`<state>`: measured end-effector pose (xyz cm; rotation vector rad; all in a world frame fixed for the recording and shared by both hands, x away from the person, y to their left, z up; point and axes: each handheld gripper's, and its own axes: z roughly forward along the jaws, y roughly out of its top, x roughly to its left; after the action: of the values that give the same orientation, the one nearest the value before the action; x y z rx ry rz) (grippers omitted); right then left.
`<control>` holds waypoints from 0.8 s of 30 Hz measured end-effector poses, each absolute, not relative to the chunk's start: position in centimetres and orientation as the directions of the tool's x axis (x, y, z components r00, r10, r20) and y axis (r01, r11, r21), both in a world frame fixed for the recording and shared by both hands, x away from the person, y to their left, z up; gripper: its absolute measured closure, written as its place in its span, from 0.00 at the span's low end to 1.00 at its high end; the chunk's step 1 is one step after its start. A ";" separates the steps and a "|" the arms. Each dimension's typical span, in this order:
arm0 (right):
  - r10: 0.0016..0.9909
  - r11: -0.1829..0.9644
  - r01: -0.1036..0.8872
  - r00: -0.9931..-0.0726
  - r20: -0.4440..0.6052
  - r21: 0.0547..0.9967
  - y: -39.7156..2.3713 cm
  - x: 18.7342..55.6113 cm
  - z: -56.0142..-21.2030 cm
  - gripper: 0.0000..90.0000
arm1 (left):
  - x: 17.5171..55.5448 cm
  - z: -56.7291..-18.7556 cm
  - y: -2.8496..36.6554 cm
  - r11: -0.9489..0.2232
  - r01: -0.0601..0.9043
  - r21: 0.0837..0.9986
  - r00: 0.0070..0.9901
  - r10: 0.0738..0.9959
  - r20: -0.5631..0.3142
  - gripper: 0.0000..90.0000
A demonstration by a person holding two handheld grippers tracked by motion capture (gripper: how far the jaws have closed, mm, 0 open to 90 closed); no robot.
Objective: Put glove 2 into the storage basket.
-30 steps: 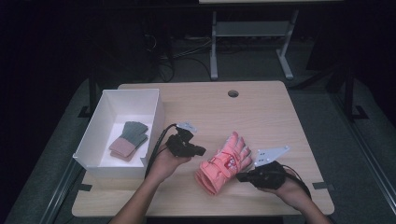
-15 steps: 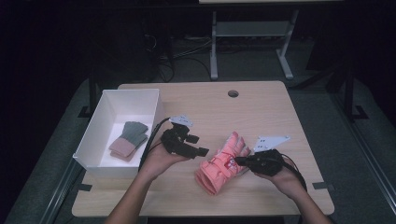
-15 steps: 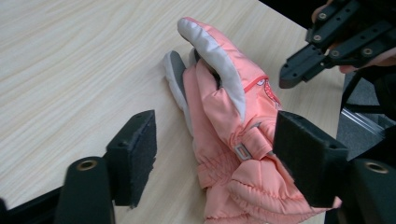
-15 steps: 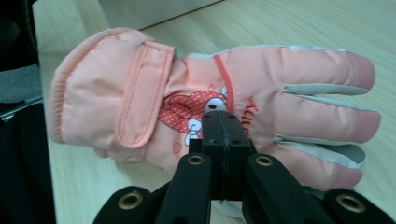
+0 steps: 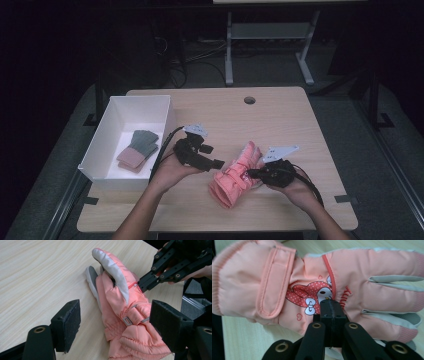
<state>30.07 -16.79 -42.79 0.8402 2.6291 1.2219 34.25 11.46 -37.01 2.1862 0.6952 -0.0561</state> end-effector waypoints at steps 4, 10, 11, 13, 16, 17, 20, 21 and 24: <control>0.538 0.555 0.449 -0.836 0.110 0.700 -16.1 30.3 -43.6 1.00 | 34.2 -37.2 11.2 -0.520 0.497 0.695 0.849 0.456 -0.266 0.26; 0.550 0.593 0.457 -0.831 0.082 0.662 -14.8 30.7 -44.3 1.00 | 34.5 -37.4 9.8 -0.553 0.481 0.681 0.863 0.436 -0.255 0.24; 0.550 0.593 0.457 -0.831 0.082 0.662 -14.8 30.7 -44.3 1.00 | 34.5 -37.4 9.8 -0.553 0.481 0.681 0.863 0.436 -0.255 0.23; 0.554 0.601 0.458 -0.829 0.072 0.655 -14.4 30.7 -44.6 1.00 | 34.8 -37.7 8.6 -0.569 0.473 0.673 0.870 0.420 -0.256 0.22; 0.555 0.586 0.476 -0.826 0.103 0.656 -14.7 30.9 -44.8 1.00 | 35.4 -38.3 7.5 -0.592 0.469 0.656 0.876 0.408 -0.258 0.21; 0.555 0.586 0.476 -0.826 0.103 0.656 -14.7 30.9 -44.8 1.00 | 35.4 -38.3 7.5 -0.592 0.469 0.656 0.876 0.408 -0.258 0.21; 0.548 0.583 0.470 -0.830 0.107 0.663 -14.7 31.0 -45.0 1.00 | 35.8 -39.0 6.5 -0.610 0.470 0.637 0.878 0.396 -0.269 0.20; 0.548 0.581 0.472 -0.829 0.110 0.663 -14.8 31.0 -45.0 1.00 | 36.1 -39.7 6.0 -0.628 0.471 0.619 0.879 0.393 -0.270 0.20; 0.548 0.578 0.472 -0.829 0.112 0.666 -14.8 31.0 -45.1 1.00 | 36.5 -40.5 5.5 -0.636 0.484 0.601 0.873 0.396 -0.285 0.20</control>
<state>30.99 -14.84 -45.05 0.8750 2.6949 1.0889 36.45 5.52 -40.55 2.3363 0.6314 -0.1631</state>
